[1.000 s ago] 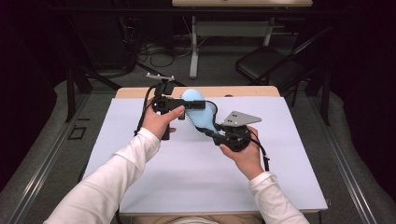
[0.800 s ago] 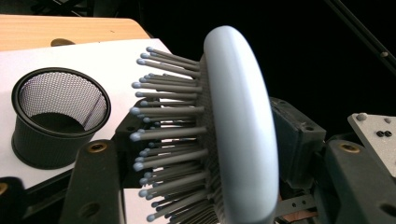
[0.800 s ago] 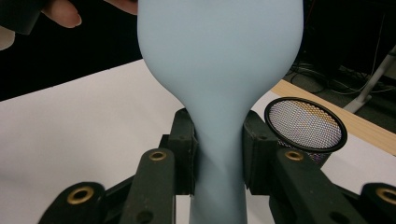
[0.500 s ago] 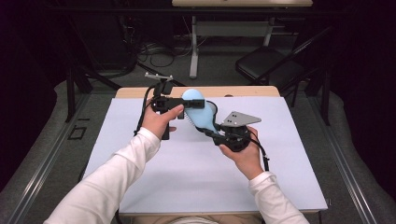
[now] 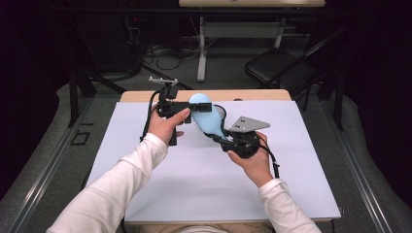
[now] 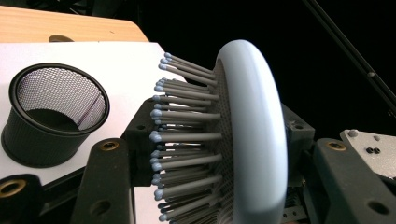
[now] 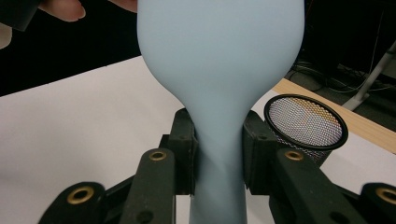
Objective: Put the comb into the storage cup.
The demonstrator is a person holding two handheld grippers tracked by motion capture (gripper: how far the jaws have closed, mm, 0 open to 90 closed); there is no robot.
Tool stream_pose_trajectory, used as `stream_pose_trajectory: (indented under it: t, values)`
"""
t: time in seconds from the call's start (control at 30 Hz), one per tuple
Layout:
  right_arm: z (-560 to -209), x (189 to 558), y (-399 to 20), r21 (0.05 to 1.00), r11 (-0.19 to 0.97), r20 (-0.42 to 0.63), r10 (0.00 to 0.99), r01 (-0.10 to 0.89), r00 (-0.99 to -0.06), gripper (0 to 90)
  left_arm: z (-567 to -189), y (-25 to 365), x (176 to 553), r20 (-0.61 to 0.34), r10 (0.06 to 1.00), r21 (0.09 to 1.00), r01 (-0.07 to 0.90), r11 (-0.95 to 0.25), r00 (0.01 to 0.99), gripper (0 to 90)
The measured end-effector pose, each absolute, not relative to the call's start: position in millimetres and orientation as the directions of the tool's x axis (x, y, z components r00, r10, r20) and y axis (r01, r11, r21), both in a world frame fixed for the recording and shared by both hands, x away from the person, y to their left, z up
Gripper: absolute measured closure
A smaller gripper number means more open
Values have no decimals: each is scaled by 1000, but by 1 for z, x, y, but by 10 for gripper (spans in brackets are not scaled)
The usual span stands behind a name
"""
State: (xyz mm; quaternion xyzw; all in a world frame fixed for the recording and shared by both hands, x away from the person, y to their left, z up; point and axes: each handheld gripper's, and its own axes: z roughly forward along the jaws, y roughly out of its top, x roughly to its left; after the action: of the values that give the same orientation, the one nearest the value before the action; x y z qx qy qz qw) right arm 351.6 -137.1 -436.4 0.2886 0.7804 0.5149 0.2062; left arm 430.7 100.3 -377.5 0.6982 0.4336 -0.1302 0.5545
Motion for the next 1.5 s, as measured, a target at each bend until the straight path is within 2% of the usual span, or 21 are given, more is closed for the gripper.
stream_pose_trajectory:
  t: [1.23,1.5]
  values:
    - [-441,355,-138,923,277,10,673,265,-739,688,-376,95,433,-698,478,606,795,1,532,495]
    - [-440,356,-140,925,263,24,680,274,-733,649,-377,96,436,-694,489,608,794,4,529,498]
